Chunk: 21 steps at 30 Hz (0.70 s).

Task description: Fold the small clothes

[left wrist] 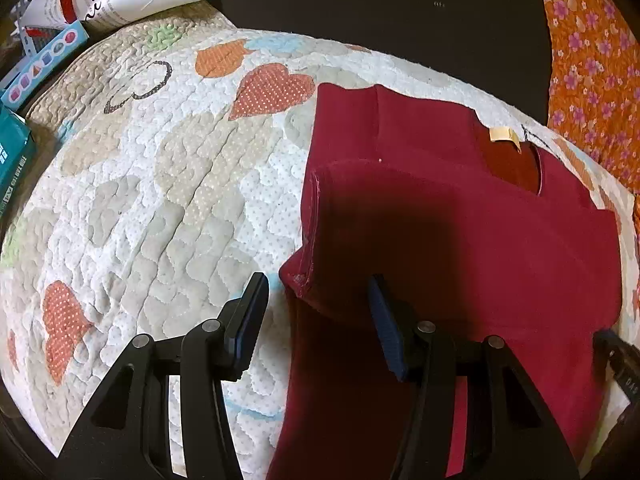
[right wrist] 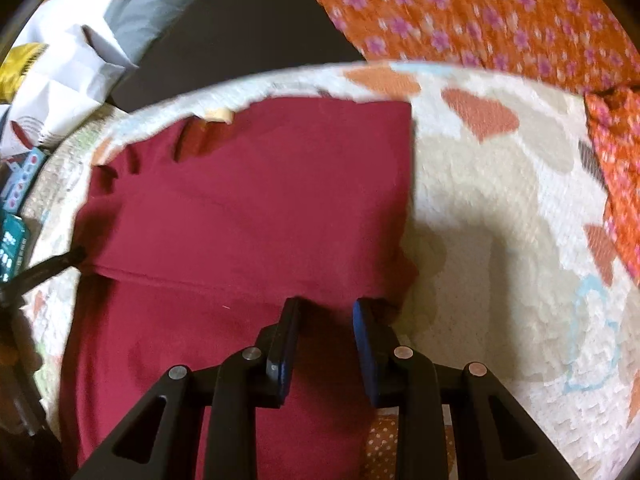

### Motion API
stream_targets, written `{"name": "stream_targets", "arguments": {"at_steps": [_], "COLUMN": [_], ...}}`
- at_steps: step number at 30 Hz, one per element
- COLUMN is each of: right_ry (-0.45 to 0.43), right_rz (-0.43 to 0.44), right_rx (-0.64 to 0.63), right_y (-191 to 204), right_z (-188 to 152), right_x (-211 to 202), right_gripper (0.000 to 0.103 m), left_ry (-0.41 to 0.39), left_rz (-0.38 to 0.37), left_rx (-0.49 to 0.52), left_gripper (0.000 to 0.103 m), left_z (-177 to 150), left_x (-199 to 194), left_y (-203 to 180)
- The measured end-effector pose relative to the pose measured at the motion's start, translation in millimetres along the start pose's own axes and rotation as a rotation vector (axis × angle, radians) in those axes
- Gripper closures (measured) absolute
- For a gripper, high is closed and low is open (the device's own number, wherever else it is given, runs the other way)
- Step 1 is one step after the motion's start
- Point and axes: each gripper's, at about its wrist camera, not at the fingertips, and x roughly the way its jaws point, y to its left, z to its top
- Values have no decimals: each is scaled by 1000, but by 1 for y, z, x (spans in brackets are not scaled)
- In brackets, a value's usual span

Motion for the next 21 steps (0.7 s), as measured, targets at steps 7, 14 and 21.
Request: {"name": "stream_targets", "arguments": {"at_steps": [7, 14, 21], "right_ry": [-18, -33, -21], "right_rz": [63, 97, 100], "right_rx": [71, 110, 97], "right_y": [-11, -13, -5], "right_z": [-2, -5, -10], "right_x": [-18, -24, -22], "right_gripper": [77, 75, 75], "left_ry": [18, 35, 46], "left_rz": [-75, -96, -153], "left_rx": [-68, -72, -58], "left_gripper": [52, 52, 52], "left_z": [5, 8, 5], "left_x": [-2, 0, -7], "left_y": [12, 9, 10]}}
